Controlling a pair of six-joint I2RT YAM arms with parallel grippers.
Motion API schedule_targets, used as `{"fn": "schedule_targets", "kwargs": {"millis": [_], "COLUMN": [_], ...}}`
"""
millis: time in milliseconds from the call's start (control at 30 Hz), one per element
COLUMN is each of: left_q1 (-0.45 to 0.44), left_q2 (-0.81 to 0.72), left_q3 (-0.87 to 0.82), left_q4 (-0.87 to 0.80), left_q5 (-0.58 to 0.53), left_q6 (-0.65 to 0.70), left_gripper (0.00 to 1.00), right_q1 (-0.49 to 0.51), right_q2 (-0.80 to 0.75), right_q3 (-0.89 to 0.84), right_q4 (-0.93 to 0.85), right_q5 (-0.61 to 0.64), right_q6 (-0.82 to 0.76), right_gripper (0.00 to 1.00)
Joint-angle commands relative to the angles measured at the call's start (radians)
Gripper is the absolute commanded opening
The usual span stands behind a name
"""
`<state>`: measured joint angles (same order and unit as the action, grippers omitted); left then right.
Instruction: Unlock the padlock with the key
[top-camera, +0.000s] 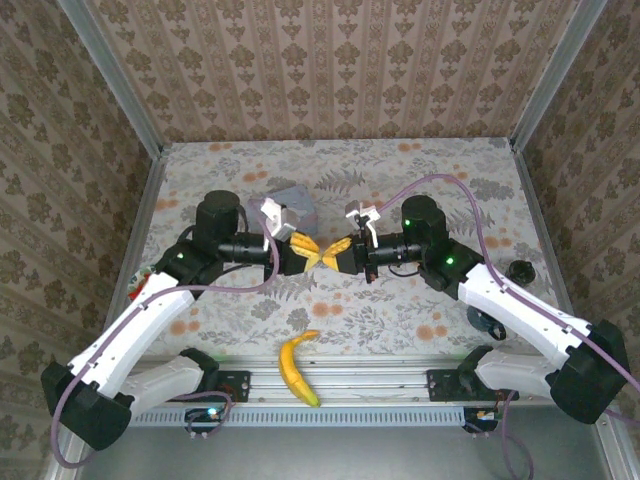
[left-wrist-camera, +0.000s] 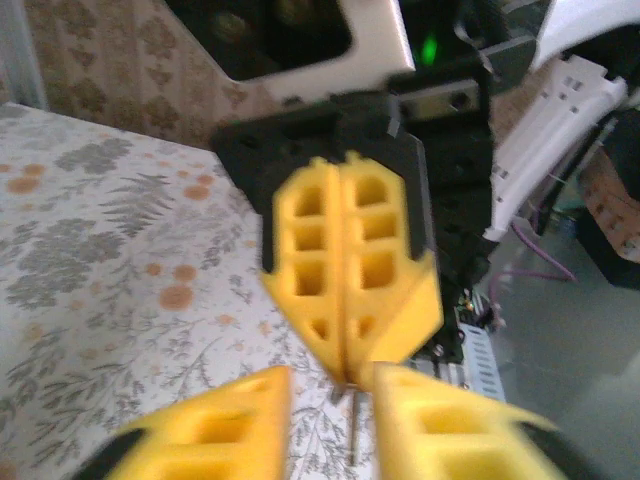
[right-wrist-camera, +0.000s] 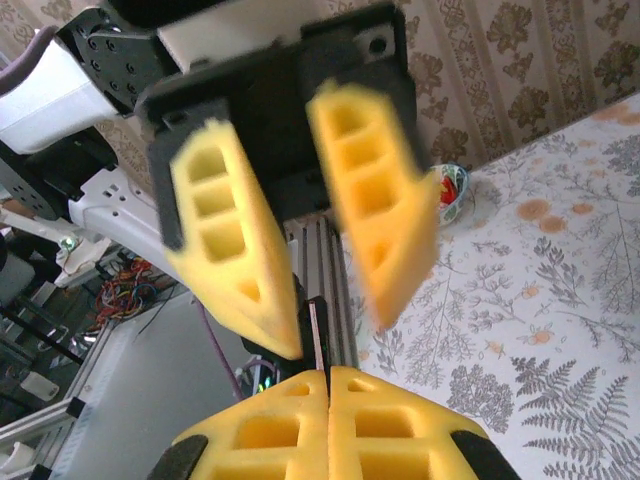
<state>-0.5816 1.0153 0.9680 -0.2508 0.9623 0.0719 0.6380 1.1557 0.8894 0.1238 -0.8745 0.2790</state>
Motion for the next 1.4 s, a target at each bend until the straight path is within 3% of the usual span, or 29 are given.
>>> {"fn": "schedule_targets", "kwargs": {"millis": [0,100,300,567,1033,1367], "left_q1": [0.029,0.037,0.037,-0.003,-0.066,-0.110], "left_q2": [-0.037,-0.057,-0.060,0.061,0.479,0.711], "left_q3": [-0.027,-0.044,-0.108,-0.219,-0.159,-0.022], "left_q4": [0.117,0.149,0.171,0.220,0.247,0.186], "left_q5": [-0.120,-0.278,-0.673,-0.999,-1.262,-1.413], "left_q6": [-0.117,-0.176,-0.320,-0.563,-0.779,-0.829], "left_gripper": [0.66,1.00,1.00,1.00,1.00,0.97], "right_q1": [0.005,0.005,0.005,0.005,0.005,0.005], "right_q2": [-0.027,-0.034,-0.033,0.000,0.047,0.052], "right_q3": [-0.024,-0.029,-0.032,-0.087,-0.145,-0.142], "right_q4": [-0.029,-0.070,-0.170,-0.228,-0.179,-0.185], "right_q5": [0.045,0.141,0.417,0.731,0.772,0.793], "right_q6": [-0.021,-0.029,-0.007,0.109,0.204,0.215], "right_gripper": [0.00,0.00,0.00,0.00,0.00,0.00]}}
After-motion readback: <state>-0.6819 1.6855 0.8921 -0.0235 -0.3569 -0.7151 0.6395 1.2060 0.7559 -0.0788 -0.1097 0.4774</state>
